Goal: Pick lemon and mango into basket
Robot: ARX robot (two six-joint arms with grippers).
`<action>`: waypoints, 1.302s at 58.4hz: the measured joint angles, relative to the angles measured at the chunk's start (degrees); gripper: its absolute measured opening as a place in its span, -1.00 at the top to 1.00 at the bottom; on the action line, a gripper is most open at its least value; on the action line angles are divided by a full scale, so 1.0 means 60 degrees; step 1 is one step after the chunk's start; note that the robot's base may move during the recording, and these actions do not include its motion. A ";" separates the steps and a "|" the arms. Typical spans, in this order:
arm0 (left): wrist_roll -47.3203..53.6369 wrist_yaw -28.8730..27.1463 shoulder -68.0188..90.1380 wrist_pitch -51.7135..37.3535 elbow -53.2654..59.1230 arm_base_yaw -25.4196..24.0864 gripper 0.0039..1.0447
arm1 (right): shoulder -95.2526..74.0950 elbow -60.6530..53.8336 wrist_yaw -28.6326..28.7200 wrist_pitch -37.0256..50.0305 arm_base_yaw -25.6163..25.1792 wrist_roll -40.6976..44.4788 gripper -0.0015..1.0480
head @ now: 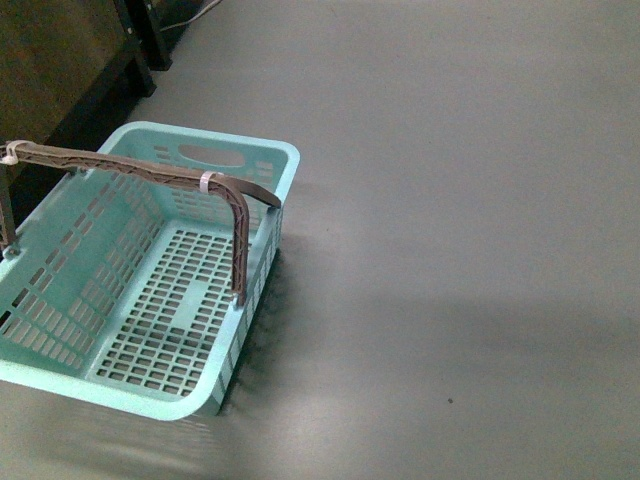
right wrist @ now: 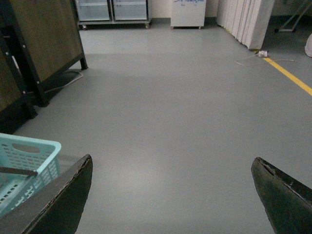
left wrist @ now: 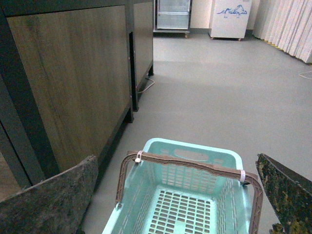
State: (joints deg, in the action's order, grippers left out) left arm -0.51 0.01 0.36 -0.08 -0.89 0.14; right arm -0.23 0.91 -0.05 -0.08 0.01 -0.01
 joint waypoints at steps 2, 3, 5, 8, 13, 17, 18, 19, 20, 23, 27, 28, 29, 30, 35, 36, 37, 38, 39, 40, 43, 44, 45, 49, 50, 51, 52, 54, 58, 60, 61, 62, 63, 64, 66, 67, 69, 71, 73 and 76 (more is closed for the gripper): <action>0.0000 0.0000 0.0000 0.0000 0.0000 0.0000 -0.87 | 0.0000 0.0000 0.0000 0.0000 0.0000 0.0000 -0.83; 0.0000 0.0000 0.0000 0.0000 0.0000 0.0000 -0.87 | 0.0000 0.0000 0.0000 0.0000 0.0000 0.0000 -0.83; 0.0000 0.0000 0.0000 0.0000 0.0000 0.0000 -0.87 | 0.0000 0.0000 0.0000 0.0000 0.0000 0.0000 -0.83; 0.0000 0.0000 0.0000 0.0000 0.0000 0.0000 -0.87 | 0.0000 0.0000 0.0000 0.0000 0.0000 0.0000 -0.83; 0.0000 0.0000 0.0000 0.0000 0.0000 0.0000 -0.87 | 0.0000 0.0000 0.0000 0.0000 0.0000 0.0000 -0.83; 0.0000 0.0000 0.0000 0.0000 0.0000 0.0000 -0.87 | 0.0000 0.0000 0.0000 0.0000 0.0000 0.0000 -0.83; 0.0000 0.0000 0.0000 0.0000 0.0000 0.0000 -0.87 | 0.0000 0.0000 0.0000 0.0000 0.0000 -0.0004 -0.83; 0.0000 0.0000 0.0000 0.0000 0.0000 0.0000 -0.87 | 0.0000 0.0000 0.0000 0.0000 0.0000 0.0000 -0.83; 0.0000 0.0000 0.0000 0.0000 0.0000 0.0000 -0.87 | 0.0000 0.0000 0.0000 0.0000 0.0000 0.0000 -0.83; 0.0000 0.0000 0.0000 0.0000 0.0000 0.0000 -0.87 | 0.0000 0.0000 0.0000 0.0000 0.0000 0.0000 -0.83; 0.0000 0.0000 0.0000 0.0000 0.0000 0.0000 -0.87 | 0.0000 0.0000 0.0000 0.0000 0.0000 -0.0004 -0.83; 0.0000 0.0000 0.0000 0.0000 0.0000 0.0000 -0.87 | 0.0000 0.0000 0.0000 0.0000 0.0000 0.0000 -0.83; 0.0000 0.0000 0.0000 0.0000 0.0000 0.0000 -0.87 | 0.0000 0.0000 0.0000 0.0000 0.0000 0.0000 -0.83; 0.0000 0.0000 0.0000 0.0000 0.0000 0.0000 -0.87 | 0.0000 0.0000 0.0000 0.0000 0.0000 -0.0004 -0.83; -0.0809 0.0889 0.0721 0.1596 -0.0597 -0.0146 -0.87 | 0.0000 0.0000 -0.0004 0.0000 0.0000 -0.0004 -0.83; -0.0973 0.1009 0.0911 0.1876 -0.0732 -0.0160 -0.87 | 0.0000 0.0000 -0.0004 0.0000 0.0000 0.0000 -0.83; -0.1326 0.1217 0.1330 0.2386 -0.0980 -0.0175 -0.87 | 0.0000 0.0000 0.0007 0.0000 0.0000 0.0000 -0.83; -0.1603 0.1348 0.1687 0.2743 -0.1180 -0.0178 -0.87 | 0.0000 0.0000 0.0015 0.0000 0.0000 0.0000 -0.83; -0.1880 0.1483 0.1854 0.2852 -0.1253 -0.0189 -0.87 | 0.0000 0.0000 0.0011 0.0000 0.0000 0.0000 -0.83; -0.2244 0.1614 0.2153 0.2907 -0.1351 -0.0211 -0.87 | 0.0000 0.0000 0.0011 0.0000 0.0000 0.0000 -0.83; -0.2874 0.2004 0.2667 0.2728 -0.1512 -0.0353 -0.87 | 0.0000 0.0000 0.0004 0.0000 0.0000 0.0000 -0.83; -0.3504 0.2320 0.3045 0.2422 -0.1632 -0.0528 -0.87 | 0.0000 0.0000 0.0004 0.0000 0.0000 -0.0004 -0.83; -0.3872 0.2517 0.3319 0.2164 -0.1727 -0.0667 -0.87 | 0.0000 0.0000 0.0004 0.0000 0.0000 -0.0004 -0.83; -0.4936 0.3020 0.4302 0.1220 -0.2022 -0.1158 -0.87 | 0.0000 0.0000 0.0007 0.0000 0.0000 0.0000 -0.83; -0.5016 0.3082 0.4495 0.1056 -0.2073 -0.1239 -0.87 | 0.0000 0.0000 0.0007 0.0000 0.0000 0.0000 -0.83; -0.5472 0.3220 0.4903 0.0718 -0.2167 -0.1392 -0.87 | 0.0000 0.0000 0.0011 0.0000 0.0000 0.0000 -0.83; -0.5555 0.3289 0.5115 0.0543 -0.2215 -0.1461 -0.87 | 0.0000 0.0000 0.0011 0.0000 0.0000 0.0000 -0.83; -0.6313 0.3395 0.5996 -0.0164 -0.2379 -0.1694 -0.87 | 0.0000 0.0000 0.0007 0.0000 0.0000 0.0000 -0.83; -0.7202 0.3249 0.7486 -0.1315 -0.2594 -0.1851 -0.87 | 0.0000 0.0000 0.0004 0.0000 0.0000 0.0000 -0.83; -0.7624 0.3202 0.8255 -0.1905 -0.2718 -0.1876 -0.87 | 0.0000 0.0000 0.0007 0.0000 0.0000 0.0000 -0.83; -0.7865 0.3049 0.8808 -0.2306 -0.2823 -0.1865 -0.87 | 0.0000 0.0000 0.0007 0.0000 0.0000 -0.0004 -0.83; -0.8043 0.2929 0.9373 -0.2597 -0.2911 -0.1836 -0.87 | 0.0000 0.0000 0.0007 0.0000 0.0000 0.0000 -0.83; -0.8207 0.2820 0.9646 -0.2878 -0.3002 -0.1821 -0.87 | 0.0000 0.0000 0.0007 0.0000 0.0000 0.0000 -0.83; -0.8444 0.2710 1.0196 -0.3242 -0.3122 -0.1789 -0.87 | 0.0000 0.0000 0.0007 0.0000 0.0000 0.0000 -0.83; -0.8801 0.2499 1.1009 -0.3774 -0.3315 -0.1723 -0.87 | 0.0000 0.0000 0.0007 0.0000 0.0000 0.0000 -0.83; -0.9034 0.2320 1.1537 -0.4087 -0.3457 -0.1657 -0.87 | 0.0000 0.0000 0.0004 0.0000 0.0000 -0.0004 -0.83; -0.9362 0.2076 1.2309 -0.4495 -0.3701 -0.1545 -0.87 | 0.0000 0.0000 0.0007 0.0000 0.0000 0.0000 -0.83; -0.9683 0.1814 1.3052 -0.4834 -0.3967 -0.1413 -0.87 | 0.0000 0.0000 0.0007 0.0000 0.0000 -0.0004 -0.83; -0.9934 0.1530 1.3748 -0.5085 -0.4233 -0.1264 -0.87 | 0.0000 0.0000 0.0007 0.0000 0.0000 0.0000 -0.83; -1.0295 0.1144 1.4826 -0.5340 -0.4685 -0.1002 -0.87 | 0.0000 0.0000 0.0007 0.0000 0.0000 0.0000 -0.83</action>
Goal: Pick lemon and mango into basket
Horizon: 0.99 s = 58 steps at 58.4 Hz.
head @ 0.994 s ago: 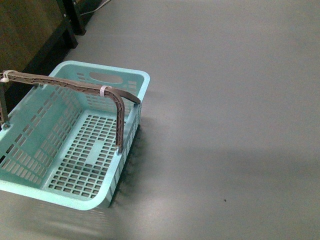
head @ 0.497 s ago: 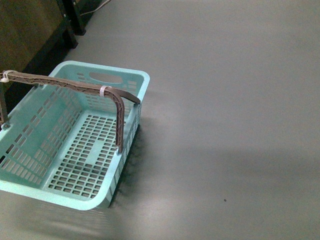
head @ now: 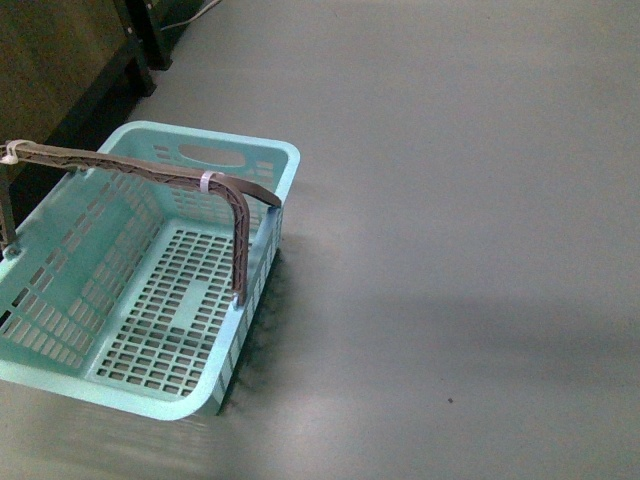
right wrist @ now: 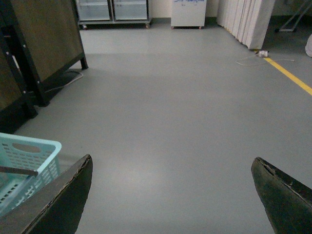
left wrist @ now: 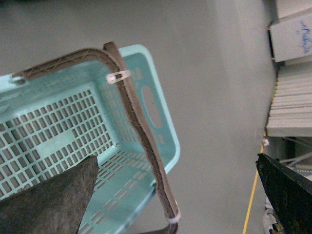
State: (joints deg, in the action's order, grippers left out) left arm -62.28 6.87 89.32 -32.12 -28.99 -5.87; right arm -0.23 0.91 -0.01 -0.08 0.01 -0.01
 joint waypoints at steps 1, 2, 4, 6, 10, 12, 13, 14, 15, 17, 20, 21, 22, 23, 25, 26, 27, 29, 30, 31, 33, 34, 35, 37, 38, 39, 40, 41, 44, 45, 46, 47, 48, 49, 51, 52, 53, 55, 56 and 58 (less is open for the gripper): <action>-0.0033 -0.0036 0.0193 -0.0025 -0.0091 0.0051 -0.87 | 0.0000 0.0000 0.0000 0.0000 0.0000 0.0000 -0.83; -0.0182 -0.0200 0.0597 -0.0047 -0.0281 0.0160 -0.87 | 0.0000 0.0000 0.0000 0.0000 0.0000 0.0000 -0.83; -0.0324 -0.0397 0.1147 -0.0047 -0.0561 0.0332 -0.87 | 0.0000 0.0000 0.0000 0.0000 0.0000 0.0000 -0.83; -0.0492 -0.0546 0.1654 -0.0044 -0.0831 0.0499 -0.87 | 0.0000 0.0000 0.0000 0.0000 0.0000 0.0000 -0.83; -0.0761 -0.0761 0.2572 -0.0011 -0.1388 0.0827 -0.87 | 0.0000 0.0000 0.0000 0.0000 0.0000 0.0000 -0.83; -0.0962 -0.0925 0.3187 0.0022 -0.1840 0.1086 -0.87 | 0.0000 0.0000 0.0000 0.0000 0.0000 0.0000 -0.83; -0.1005 -0.0940 0.3246 0.0025 -0.1880 0.1137 -0.87 | 0.0000 0.0000 0.0000 0.0000 0.0000 0.0000 -0.83; -0.1078 -0.0994 0.3508 0.0047 -0.2109 0.1231 -0.87 | 0.0000 0.0000 0.0000 0.0000 0.0000 -0.0004 -0.83; -0.1151 -0.1027 0.3694 0.0058 -0.2280 0.1326 -0.87 | 0.0000 0.0000 0.0000 0.0000 0.0000 0.0000 -0.83; -0.1260 -0.1086 0.3945 0.0058 -0.2539 0.1457 -0.87 | 0.0000 0.0000 0.0000 0.0000 0.0000 0.0000 -0.83; -0.1439 -0.1147 0.4364 0.0120 -0.3071 0.1712 -0.87 | 0.0000 0.0000 0.0000 0.0000 0.0000 -0.0004 -0.83; -0.1475 -0.1155 0.4422 0.0135 -0.3162 0.1749 -0.87 | 0.0000 0.0000 0.0000 0.0000 0.0000 0.0000 -0.83; -0.1559 -0.1162 0.4543 0.0171 -0.3330 0.1818 -0.87 | 0.0000 0.0000 0.0000 0.0000 0.0000 -0.0004 -0.83; -0.1606 -0.1162 0.4656 0.0200 -0.3501 0.1883 -0.87 | 0.0000 0.0000 0.0000 0.0000 0.0000 0.0000 -0.83; -0.1756 -0.1209 0.4940 0.0328 -0.3912 0.2036 -0.87 | 0.0000 0.0000 0.0000 0.0000 0.0000 0.0000 -0.83; -0.1800 -0.1242 0.5060 0.0386 -0.4076 0.2087 -0.87 | 0.0000 0.0000 0.0000 0.0000 0.0000 -0.0004 -0.83; -0.1821 -0.1264 0.5122 0.0415 -0.4156 0.2116 -0.87 | 0.0000 0.0000 0.0000 0.0000 0.0000 0.0000 -0.83; -0.1851 -0.1322 0.5304 0.0525 -0.4379 0.2189 -0.87 | 0.0000 0.0000 0.0000 0.0000 0.0000 0.0000 -0.83; -0.1858 -0.1359 0.5421 0.0590 -0.4510 0.2233 -0.87 | 0.0000 0.0000 0.0000 0.0000 0.0000 -0.0004 -0.83; -0.1861 -0.1366 0.5490 0.0619 -0.4583 0.2259 -0.87 | 0.0000 0.0000 0.0000 0.0000 0.0000 0.0000 -0.83; -0.1912 -0.1388 0.5676 0.0692 -0.4768 0.2306 -0.87 | 0.0000 0.0000 0.0000 0.0000 0.0000 0.0000 -0.83; -0.1931 -0.1406 0.5799 0.0736 -0.4889 0.2342 -0.87 | 0.0000 0.0000 0.0000 0.0000 0.0000 0.0000 -0.83; -0.1934 -0.1417 0.5858 0.0758 -0.4943 0.2353 -0.87 | 0.0000 0.0000 0.0000 0.0000 0.0000 -0.0004 -0.83; -0.1978 -0.1439 0.6036 0.0820 -0.5104 0.2393 -0.87 | 0.0000 0.0000 0.0000 0.0000 0.0000 0.0000 -0.83; -0.2011 -0.1443 0.6142 0.0852 -0.5202 0.2412 -0.87 | 0.0000 0.0000 0.0000 0.0000 0.0000 0.0000 -0.83; -0.2025 -0.1446 0.6196 0.0863 -0.5249 0.2422 -0.87 | 0.0000 0.0000 0.0000 0.0000 0.0000 0.0000 -0.83; -0.2033 -0.1464 0.6306 0.0892 -0.5348 0.2437 -0.87 | 0.0000 0.0000 0.0000 0.0000 0.0000 -0.0004 -0.83; -0.2040 -0.1479 0.6353 0.0918 -0.5399 0.2448 -0.87 | 0.0000 0.0000 0.0000 0.0000 0.0000 0.0000 -0.83; -0.2073 -0.1523 0.6550 0.1005 -0.5614 0.2470 -0.87 | 0.0000 0.0000 0.0000 0.0000 0.0000 0.0000 -0.83; -0.2080 -0.1534 0.6615 0.1045 -0.5705 0.2481 -0.87 | 0.0000 0.0000 0.0000 0.0000 0.0000 0.0000 -0.83; -0.2095 -0.1541 0.6663 0.1071 -0.5748 0.2481 -0.87 | 0.0000 0.0000 0.0000 0.0000 0.0000 0.0000 -0.83; -0.2098 -0.1555 0.6728 0.1126 -0.5847 0.2488 -0.87 | 0.0000 0.0000 0.0000 0.0000 0.0000 0.0000 -0.83; -0.2098 -0.1563 0.6750 0.1155 -0.5883 0.2495 -0.85 | 0.0000 0.0000 0.0000 0.0000 0.0000 -0.0004 -0.83; -0.2102 -0.1581 0.6830 0.1191 -0.5967 0.2499 -0.79 | 0.0000 0.0000 0.0000 0.0000 0.0000 0.0000 -0.83; -0.2120 -0.1585 0.6892 0.1213 -0.6076 0.2510 -0.69 | 0.0000 0.0000 0.0000 0.0000 0.0000 0.0000 -0.83; -0.2120 -0.1588 0.6914 0.1224 -0.6105 0.2510 -0.65 | 0.0000 0.0000 0.0000 0.0000 0.0000 0.0000 -0.83; -0.2120 -0.1596 0.6932 0.1239 -0.6131 0.2510 -0.62 | 0.0000 0.0000 0.0000 0.0000 0.0000 0.0000 -0.83; -0.2124 -0.1625 0.6965 0.1297 -0.6211 0.2521 -0.52 | 0.0000 0.0000 0.0000 0.0000 0.0000 0.0000 -0.83; -0.2138 -0.1632 0.6998 0.1344 -0.6277 0.2528 -0.46 | 0.0000 0.0000 0.0000 0.0000 0.0000 0.0000 -0.83; -0.2160 -0.1632 0.7023 0.1392 -0.6346 0.2532 -0.35 | 0.0000 0.0000 0.0000 0.0000 0.0000 0.0000 -0.83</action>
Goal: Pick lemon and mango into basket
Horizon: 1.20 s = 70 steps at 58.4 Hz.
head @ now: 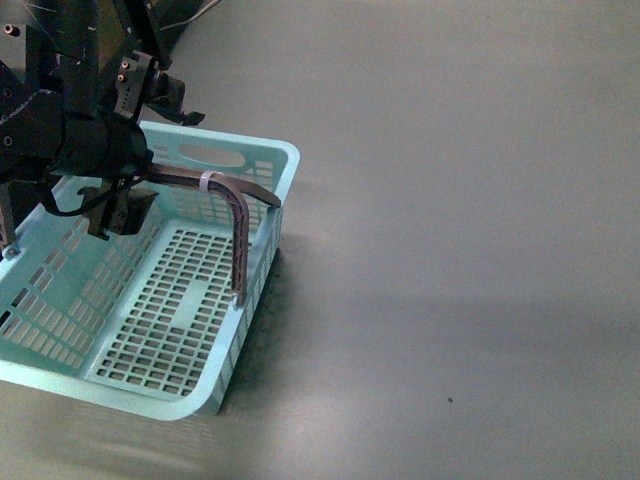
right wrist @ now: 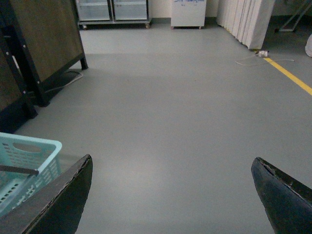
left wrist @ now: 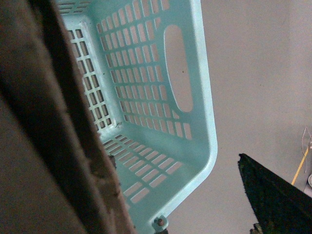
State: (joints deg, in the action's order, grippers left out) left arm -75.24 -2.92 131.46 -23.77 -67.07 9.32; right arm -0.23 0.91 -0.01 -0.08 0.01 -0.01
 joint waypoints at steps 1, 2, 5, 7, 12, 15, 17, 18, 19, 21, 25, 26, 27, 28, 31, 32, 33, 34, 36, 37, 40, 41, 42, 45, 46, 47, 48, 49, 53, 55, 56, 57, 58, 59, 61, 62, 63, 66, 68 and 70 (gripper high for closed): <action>-0.0018 -0.0011 0.0011 0.0025 -0.0036 0.0000 -0.28 | 0.0000 0.0000 0.0000 0.0000 0.0000 0.0000 -0.83; -0.0022 -0.0011 0.0018 0.0029 -0.0055 0.0000 -0.25 | 0.0000 0.0000 0.0000 0.0000 0.0000 0.0000 -0.83; -0.0087 -0.0011 0.0040 0.0029 -0.0095 0.0004 -0.08 | 0.0000 0.0000 0.0000 0.0000 0.0000 0.0000 -0.83; -0.0127 -0.0004 0.0058 0.0022 -0.0106 0.0004 0.06 | 0.0000 0.0000 0.0000 0.0000 0.0000 0.0000 -0.83; -0.0444 0.0018 0.0080 0.0022 -0.0106 0.0000 0.29 | 0.0000 0.0000 0.0000 0.0000 0.0000 0.0000 -0.83; -0.0827 0.0051 0.0080 0.0029 -0.0102 -0.0015 0.39 | 0.0000 0.0000 0.0000 0.0000 0.0000 -0.0004 -0.83; -0.0838 0.0058 0.0076 0.0051 -0.0102 -0.0018 0.44 | 0.0000 0.0000 0.0000 0.0000 0.0000 -0.0004 -0.83; -0.0823 0.0055 0.0076 0.0051 -0.0102 -0.0018 0.45 | 0.0000 0.0000 0.0000 0.0000 0.0000 0.0000 -0.83; -0.0823 0.0062 0.0073 0.0051 -0.0102 -0.0018 0.45 | 0.0000 0.0000 0.0000 0.0000 0.0000 0.0000 -0.83; -0.0827 0.0076 0.0022 0.0051 -0.0069 -0.0022 0.45 | 0.0000 0.0000 0.0000 0.0000 0.0000 0.0000 -0.83; -0.0827 0.0127 -0.0135 0.0051 0.0106 -0.0029 0.45 | 0.0000 0.0000 0.0000 0.0000 0.0000 0.0000 -0.83; -0.0831 0.0153 -0.0233 0.0047 0.0222 -0.0029 0.45 | 0.0000 0.0000 0.0000 0.0000 0.0000 0.0000 -0.83; -0.0831 0.0171 -0.0284 0.0040 0.0284 -0.0029 0.45 | 0.0000 0.0000 0.0000 0.0000 0.0000 0.0000 -0.83; -0.0841 0.0215 -0.0408 0.0011 0.0441 -0.0029 0.45 | 0.0000 0.0000 0.0000 0.0000 0.0000 0.0000 -0.83; -0.0878 0.0302 -0.0721 -0.0040 0.0787 -0.0040 0.45 | 0.0000 0.0000 0.0000 0.0000 0.0000 0.0000 -0.83; -0.0896 0.0346 -0.0816 -0.0044 0.0882 -0.0044 0.45 | 0.0000 0.0000 0.0000 0.0000 0.0000 0.0000 -0.83; -0.0947 0.0415 -0.1027 -0.0055 0.1071 -0.0051 0.45 | 0.0000 0.0000 0.0000 0.0000 0.0000 0.0000 -0.83; -0.0962 0.0441 -0.1129 -0.0069 0.1162 -0.0058 0.45 | 0.0000 0.0000 0.0000 0.0000 0.0000 -0.0004 -0.83; -0.1096 0.0554 -0.1650 -0.0182 0.1581 -0.0077 0.45 | 0.0000 0.0000 0.0000 0.0000 0.0000 0.0000 -0.83; -0.1151 0.0616 -0.1938 -0.0186 0.1774 -0.0084 0.45 | 0.0000 0.0000 0.0000 0.0000 0.0000 -0.0004 -0.83; -0.1257 0.0718 -0.2790 -0.0186 0.2262 -0.0106 0.45 | 0.0000 0.0000 0.0000 0.0000 0.0000 0.0000 -0.83; -0.1271 0.0739 -0.2965 -0.0182 0.2353 -0.0113 0.45 | 0.0000 0.0000 0.0000 0.0000 0.0000 -0.0004 -0.83; -0.1341 0.0761 -0.3340 -0.0171 0.2532 -0.0135 0.45 | 0.0000 0.0000 0.0000 0.0000 0.0000 0.0000 -0.83; -0.1432 0.0787 -0.4113 -0.0069 0.2852 -0.0189 0.45 | 0.0000 0.0000 0.0000 0.0000 0.0000 0.0000 -0.83; -0.1526 0.0816 -0.4692 0.0069 0.3060 -0.0248 0.45 | 0.0000 0.0000 0.0000 0.0000 0.0000 -0.0004 -0.83; -0.1563 0.0820 -0.5078 0.0175 0.3191 -0.0291 0.45 | 0.0000 0.0000 0.0000 0.0000 0.0000 0.0000 -0.83; -0.1636 0.0845 -0.5468 0.0291 0.3330 -0.0342 0.45 | 0.0000 0.0000 0.0000 0.0000 0.0000 0.0000 -0.83; -0.1676 0.0852 -0.5843 0.0419 0.3450 -0.0401 0.45 | 0.0000 0.0000 0.0000 0.0000 0.0000 0.0000 -0.83; -0.1891 0.0947 -0.6958 0.0871 0.3792 -0.0565 0.45 | 0.0000 0.0000 0.0000 0.0000 0.0000 0.0000 -0.83; -0.1978 0.0994 -0.7508 0.1126 0.3931 -0.0656 0.45 | 0.0000 0.0000 0.0000 0.0000 0.0000 0.0000 -0.83; -0.2044 0.1020 -0.7858 0.1308 0.4007 -0.0696 0.45 | 0.0000 0.0000 0.0000 0.0000 0.0000 0.0000 -0.83; -0.2098 0.1035 -0.8211 0.1497 0.4065 -0.0747 0.45 | 0.0000 0.0000 0.0000 0.0000 0.0000 0.0000 -0.83; -0.2167 0.1049 -0.8553 0.1694 0.4120 -0.0769 0.45 | 0.0000 0.0000 0.0000 0.0000 0.0000 0.0000 -0.83; -0.2240 0.1064 -0.9067 0.1993 0.4186 -0.0801 0.45 | 0.0000 0.0000 0.0000 0.0000 0.0000 0.0000 -0.83; -0.2302 0.1096 -0.9584 0.2339 0.4229 -0.0827 0.45 | 0.0000 0.0000 0.0000 0.0000 0.0000 0.0000 -0.83; -0.2353 0.1111 -0.9934 0.2557 0.4255 -0.0838 0.45 | 0.0000 0.0000 0.0000 0.0000 0.0000 0.0000 -0.83; -0.2382 0.1137 -1.0102 0.2663 0.4262 -0.0845 0.45 | 0.0000 0.0000 0.0000 0.0000 0.0000 0.0000 -0.83; -0.2506 0.1239 -1.0754 0.3115 0.4273 -0.0885 0.45 | 0.0000 0.0000 0.0000 0.0000 0.0000 -0.0004 -0.83; -0.2597 0.1297 -1.1209 0.3432 0.4273 -0.0907 0.45 | 0.0000 0.0000 0.0000 0.0000 0.0000 0.0000 -0.83; -0.2663 0.1377 -1.1642 0.3752 0.4273 -0.0925 0.45 | 0.0000 0.0000 0.0000 0.0000 0.0000 0.0000 -0.83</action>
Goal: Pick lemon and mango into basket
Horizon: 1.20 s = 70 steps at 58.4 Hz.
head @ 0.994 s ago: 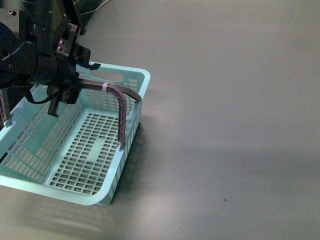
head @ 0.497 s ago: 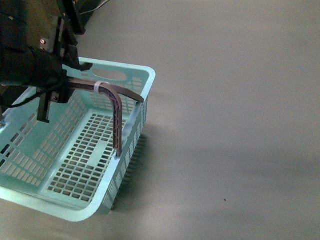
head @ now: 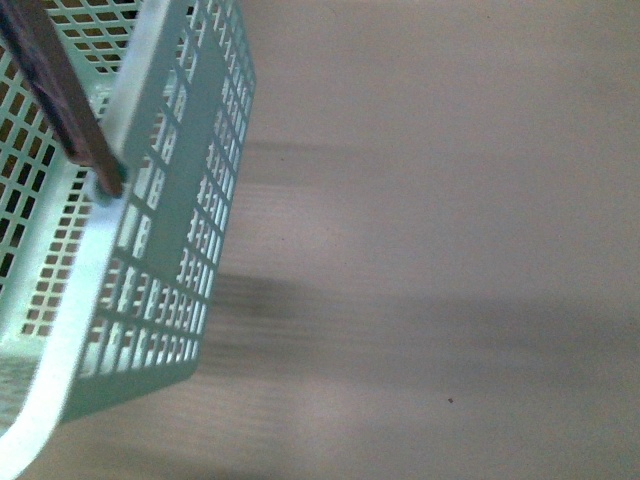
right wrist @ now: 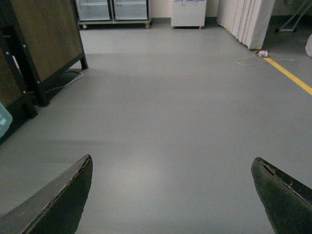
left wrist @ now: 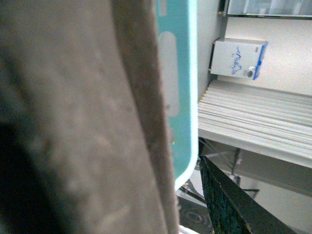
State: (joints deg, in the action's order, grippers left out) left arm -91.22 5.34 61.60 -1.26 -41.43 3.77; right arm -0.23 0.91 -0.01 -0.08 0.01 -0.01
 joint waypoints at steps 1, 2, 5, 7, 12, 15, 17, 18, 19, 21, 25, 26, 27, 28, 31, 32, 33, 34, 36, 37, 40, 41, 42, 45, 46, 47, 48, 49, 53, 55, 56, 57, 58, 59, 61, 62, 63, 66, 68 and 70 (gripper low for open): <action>-0.0058 0.0033 -0.0270 0.0226 -0.0004 -0.0011 0.45 | 0.0000 0.0000 0.0000 0.0000 0.0000 0.0000 -0.83; -0.0084 0.0047 -0.0401 0.0346 -0.0004 -0.0015 0.45 | 0.0000 0.0000 0.0000 0.0000 0.0000 0.0000 -0.83; -0.0142 0.0087 -0.0874 0.0798 -0.0011 -0.0015 0.45 | 0.0000 0.0000 0.0000 0.0000 0.0000 -0.0004 -0.83; -0.0171 0.0095 -0.1188 0.1071 -0.0015 -0.0015 0.45 | 0.0000 0.0000 0.0000 0.0000 0.0000 0.0000 -0.83; -0.0197 0.0186 -0.1953 0.1829 -0.0127 -0.0015 0.45 | 0.0000 0.0000 0.0000 0.0000 0.0000 -0.0004 -0.83; -0.0204 0.0219 -0.2175 0.1898 -0.0219 -0.0015 0.46 | 0.0000 0.0000 0.0000 0.0000 0.0000 0.0000 -0.83; -0.0200 0.0222 -0.2204 0.1898 -0.0266 -0.0015 0.46 | 0.0000 0.0000 0.0000 0.0000 0.0000 0.0000 -0.83; -0.0200 0.0222 -0.2204 0.1898 -0.0284 -0.0015 0.46 | 0.0000 0.0000 0.0000 0.0000 0.0000 -0.0004 -0.83; -0.0197 0.0222 -0.2204 0.1898 -0.0288 -0.0015 0.46 | 0.0000 0.0000 0.0000 0.0000 0.0000 0.0000 -0.83; -0.0200 0.0219 -0.2200 0.1898 -0.0288 -0.0015 0.46 | 0.0000 0.0000 0.0000 0.0000 0.0000 0.0000 -0.83; -0.0200 0.0222 -0.2197 0.1902 -0.0288 -0.0015 0.46 | 0.0000 0.0000 0.0000 0.0000 0.0000 -0.0004 -0.83; -0.0204 0.0222 -0.2197 0.1902 -0.0288 -0.0015 0.46 | 0.0000 0.0000 0.0000 0.0000 0.0000 0.0000 -0.83; -0.0204 0.0222 -0.2197 0.1902 -0.0288 -0.0015 0.46 | 0.0000 0.0000 0.0000 0.0000 0.0000 0.0000 -0.83; -0.0204 0.0222 -0.2197 0.1902 -0.0288 -0.0015 0.46 | 0.0000 0.0000 0.0000 0.0000 0.0000 0.0000 -0.83; -0.0204 0.0222 -0.2197 0.1902 -0.0288 -0.0015 0.46 | 0.0000 0.0000 0.0000 0.0000 0.0000 0.0000 -0.83; -0.0200 0.0219 -0.2197 0.1902 -0.0288 -0.0015 0.46 | 0.0000 0.0000 0.0000 0.0000 0.0000 0.0000 -0.83; -0.0204 0.0219 -0.2197 0.1902 -0.0288 -0.0015 0.46 | 0.0000 0.0000 0.0000 0.0000 0.0000 0.0000 -0.83; -0.0200 0.0219 -0.2197 0.1902 -0.0288 -0.0015 0.46 | 0.0000 0.0000 0.0000 0.0000 0.0000 0.0000 -0.83; -0.0200 0.0219 -0.2197 0.1902 -0.0288 -0.0015 0.46 | 0.0000 0.0000 0.0000 0.0000 0.0000 0.0000 -0.83; -0.0200 0.0219 -0.2197 0.1905 -0.0288 -0.0015 0.46 | 0.0000 0.0000 -0.0004 0.0000 0.0000 -0.0004 -0.83; -0.0204 0.0226 -0.2189 0.1909 -0.0284 -0.0015 0.46 | 0.0000 0.0000 0.0000 0.0000 0.0000 0.0000 -0.83; -0.0204 0.0226 -0.2189 0.1909 -0.0288 -0.0015 0.46 | 0.0000 0.0000 0.0000 0.0000 0.0000 0.0000 -0.83; -0.0204 0.0226 -0.2189 0.1909 -0.0288 -0.0015 0.46 | 0.0000 0.0000 0.0000 0.0000 0.0000 0.0000 -0.83; -0.0200 0.0222 -0.2189 0.1912 -0.0288 -0.0015 0.46 | 0.0000 0.0000 -0.0004 0.0000 0.0000 -0.0004 -0.83; -0.0200 0.0222 -0.2186 0.1912 -0.0288 -0.0015 0.46 | 0.0000 0.0000 0.0000 0.0000 0.0000 -0.0004 -0.83; -0.0200 0.0222 -0.2189 0.1912 -0.0288 -0.0015 0.46 | 0.0000 0.0000 0.0000 0.0000 0.0000 0.0000 -0.83; -0.0200 0.0222 -0.2186 0.1912 -0.0288 -0.0015 0.46 | 0.0000 0.0000 0.0000 0.0000 0.0000 -0.0004 -0.83; -0.0204 0.0222 -0.2189 0.1912 -0.0288 -0.0015 0.46 | 0.0000 0.0000 -0.0004 0.0000 0.0000 0.0000 -0.83; -0.0200 0.0222 -0.2189 0.1912 -0.0288 -0.0015 0.46 | 0.0000 0.0000 0.0000 0.0000 0.0000 -0.0004 -0.83; -0.0204 0.0222 -0.2189 0.1912 -0.0288 -0.0015 0.46 | 0.0000 0.0000 0.0000 0.0000 0.0000 0.0000 -0.83; -0.0204 0.0222 -0.2189 0.1912 -0.0288 -0.0015 0.46 | 0.0000 0.0000 0.0000 0.0000 0.0000 -0.0004 -0.83; -0.0200 0.0226 -0.2189 0.1912 -0.0288 -0.0015 0.46 | 0.0000 0.0000 0.0000 0.0000 0.0000 -0.0004 -0.83; -0.0204 0.0222 -0.2189 0.1912 -0.0288 -0.0015 0.46 | 0.0000 0.0000 -0.0004 0.0000 0.0000 -0.0007 -0.83; -0.0200 0.0226 -0.2189 0.1912 -0.0288 -0.0015 0.46 | 0.0000 0.0000 0.0000 0.0000 0.0000 0.0000 -0.83; -0.0204 0.0222 -0.2189 0.1912 -0.0288 -0.0015 0.46 | 0.0000 0.0000 0.0000 0.0000 0.0000 -0.0004 -0.83; -0.0204 0.0222 -0.2189 0.1912 -0.0291 -0.0015 0.46 | 0.0000 0.0000 0.0000 0.0000 0.0000 -0.0004 -0.83; -0.0204 0.0222 -0.2189 0.1912 -0.0291 -0.0015 0.46 | 0.0000 0.0000 -0.0007 0.0000 0.0000 0.0000 -0.83; -0.0200 0.0226 -0.2189 0.1912 -0.0299 -0.0015 0.46 | 0.0000 0.0000 0.0000 0.0000 0.0000 0.0000 -0.83; -0.0204 0.0222 -0.2189 0.1912 -0.0306 -0.0015 0.46 | 0.0000 0.0000 0.0000 0.0000 0.0000 0.0000 -0.83; -0.0204 0.0222 -0.2189 0.1909 -0.0313 -0.0015 0.46 | 0.0000 0.0000 -0.0004 0.0000 0.0000 -0.0004 -0.83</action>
State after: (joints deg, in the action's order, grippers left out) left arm -92.44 6.68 48.47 10.20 -43.31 3.68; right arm -0.23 0.91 -0.03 -0.08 0.01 -0.03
